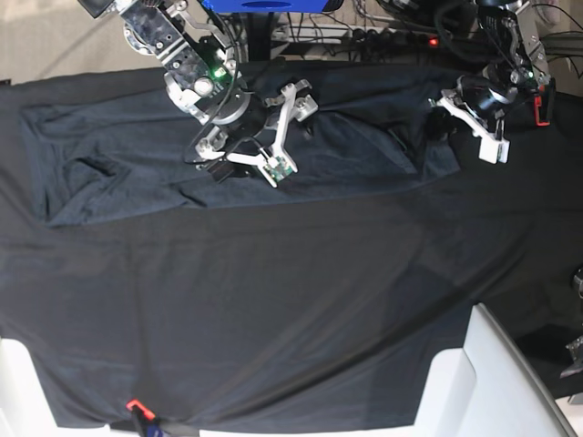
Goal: Fold the T-shirt properly
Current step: 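Lower both grippers onto the band's folded end and pinch the fabric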
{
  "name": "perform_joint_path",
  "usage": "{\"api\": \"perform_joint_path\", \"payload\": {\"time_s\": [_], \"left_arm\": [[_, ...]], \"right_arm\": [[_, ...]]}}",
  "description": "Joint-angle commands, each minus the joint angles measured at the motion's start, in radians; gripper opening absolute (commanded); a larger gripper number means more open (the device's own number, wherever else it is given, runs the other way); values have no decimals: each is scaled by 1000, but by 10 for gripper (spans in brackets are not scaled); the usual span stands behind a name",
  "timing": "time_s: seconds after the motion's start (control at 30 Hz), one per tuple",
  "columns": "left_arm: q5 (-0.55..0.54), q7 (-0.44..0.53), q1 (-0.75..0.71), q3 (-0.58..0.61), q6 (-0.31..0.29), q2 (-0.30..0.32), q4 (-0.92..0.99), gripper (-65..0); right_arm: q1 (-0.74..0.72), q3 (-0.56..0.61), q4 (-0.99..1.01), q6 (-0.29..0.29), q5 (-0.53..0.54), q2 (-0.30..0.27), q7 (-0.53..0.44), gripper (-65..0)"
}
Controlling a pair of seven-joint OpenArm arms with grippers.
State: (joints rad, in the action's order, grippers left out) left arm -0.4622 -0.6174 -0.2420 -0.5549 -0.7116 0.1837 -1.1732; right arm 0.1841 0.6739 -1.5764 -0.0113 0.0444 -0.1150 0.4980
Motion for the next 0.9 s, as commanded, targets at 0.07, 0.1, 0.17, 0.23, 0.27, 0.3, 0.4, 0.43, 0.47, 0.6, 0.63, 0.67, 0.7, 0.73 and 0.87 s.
{"api": "perform_joint_path", "payload": {"time_s": [0.07, 0.1, 0.17, 0.23, 0.27, 0.3, 0.4, 0.43, 0.47, 0.6, 0.63, 0.67, 0.7, 0.73, 0.87], "left_arm": [[44, -89, 36, -3, 14, 44, -6, -650], [44, -100, 48, -4, 14, 56, -6, -650], [44, -104, 62, -6, 14, 95, -7, -650], [44, -104, 63, -6, 14, 130, -9, -650], [44, -104, 62, -6, 14, 145, -17, -650], [44, -104, 53, -6, 14, 161, -32, -650], [44, -104, 19, -6, 14, 196, -75, -650], [44, -104, 5, -6, 14, 207, -96, -650], [44, -104, -3, -6, 14, 213, -115, -650], [44, -106, -69, -6, 14, 211, -258, -650], [44, -109, -87, -3, 14, 210, -296, -650], [44, -123, -104, 3, 14, 207, -340, -650], [39, -140, -121, 9, 14, 198, -385, -650], [44, -164, -133, 32, 14, 179, -436, -650], [44, -249, -176, 89, 71, 119, -626, -650]], "right_arm": [[-8, -3, -22, 0, -2, 5, -23, -80], [-8, -3, -22, 0, -2, 5, -23, -80], [-8, -4, -22, 0, -2, 5, -23, -80], [-8, -12, -22, 0, -2, 5, -23, -80], [-5, -29, -23, 0, -2, 7, -23, -80], [-2, -49, -32, 0, -2, 7, -23, -80], [8, -98, -69, 0, -2, 7, -23, -80], [16, -122, -86, 0, -2, 7, -23, -80], [21, -142, -106, 0, -2, 7, -23, -80], [36, -204, -161, 0, -2, 7, -23, -78], [38, -216, -164, 0, -2, 7, -23, -78], [41, -228, -164, 0, -2, 7, -23, -78], [41, -239, -164, 0, -2, 7, -23, -78], [41, -248, -163, 1, -2, 7, -23, -78], [42, -267, -163, 3, -2, 7, -23, -78]]}}
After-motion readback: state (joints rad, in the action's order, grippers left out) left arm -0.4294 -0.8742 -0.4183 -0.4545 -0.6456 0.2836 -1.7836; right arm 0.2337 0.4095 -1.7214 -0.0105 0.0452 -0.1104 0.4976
